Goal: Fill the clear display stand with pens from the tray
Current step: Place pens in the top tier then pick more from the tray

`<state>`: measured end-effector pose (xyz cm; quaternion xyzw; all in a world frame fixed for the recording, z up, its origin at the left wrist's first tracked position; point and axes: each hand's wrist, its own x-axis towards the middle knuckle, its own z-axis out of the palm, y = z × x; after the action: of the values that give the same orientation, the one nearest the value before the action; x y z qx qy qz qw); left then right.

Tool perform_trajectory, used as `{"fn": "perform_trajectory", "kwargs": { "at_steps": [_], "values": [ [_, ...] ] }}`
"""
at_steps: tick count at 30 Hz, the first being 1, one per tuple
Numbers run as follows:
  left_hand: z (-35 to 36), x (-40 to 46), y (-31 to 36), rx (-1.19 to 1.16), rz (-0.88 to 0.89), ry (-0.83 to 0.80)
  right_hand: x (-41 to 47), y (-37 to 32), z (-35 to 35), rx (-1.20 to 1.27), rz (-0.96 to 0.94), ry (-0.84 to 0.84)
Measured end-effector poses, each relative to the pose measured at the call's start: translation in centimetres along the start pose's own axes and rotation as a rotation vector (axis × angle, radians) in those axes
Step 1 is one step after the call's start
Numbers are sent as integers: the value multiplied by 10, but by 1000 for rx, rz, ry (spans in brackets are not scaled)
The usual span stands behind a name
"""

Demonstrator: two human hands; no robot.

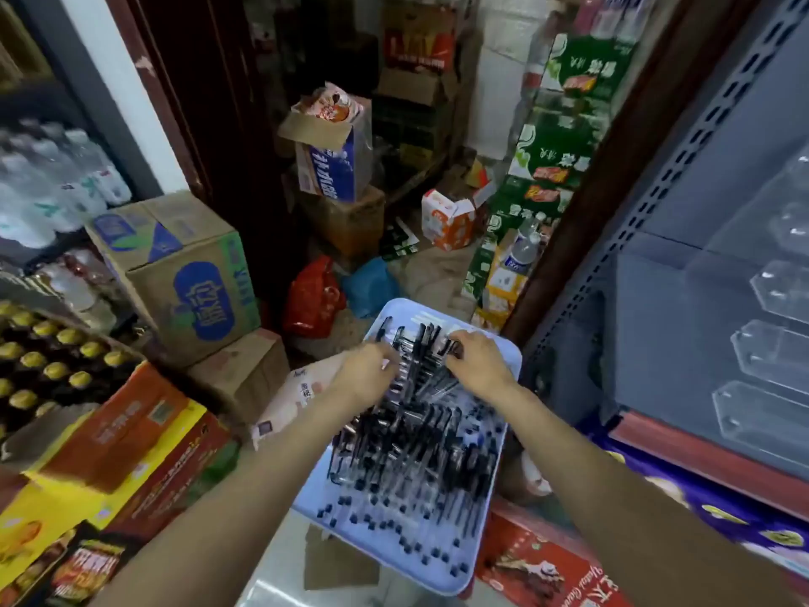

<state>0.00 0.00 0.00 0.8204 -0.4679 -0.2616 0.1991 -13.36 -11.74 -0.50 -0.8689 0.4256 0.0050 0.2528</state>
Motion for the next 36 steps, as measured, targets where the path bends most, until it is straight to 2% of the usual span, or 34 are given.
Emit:
{"fn": "perform_trajectory", "kwargs": {
  "at_steps": [2,7,14,22,26,29,31,36],
  "values": [
    [10,15,-3,57,41,-21,11,3,10,-33,31,-23],
    [33,50,-7,151,10,-44,21,5,30,-66,64,-48],
    [39,65,10,289,-123,-61,15,16,38,-17,10,-6],
    [37,67,16,-13,-210,-122,17,18,39,168,-6,-3],
    [23,58,13,-148,-131,-92,19,12,32,361,26,73],
    [3,46,13,-168,4,-31,17,-5,9,715,84,134],
    [-10,38,16,-219,84,2,12,-15,-13,869,62,178],
    [-44,23,46,-358,305,52,-15,-26,-75,969,-49,308]
  ]
}}
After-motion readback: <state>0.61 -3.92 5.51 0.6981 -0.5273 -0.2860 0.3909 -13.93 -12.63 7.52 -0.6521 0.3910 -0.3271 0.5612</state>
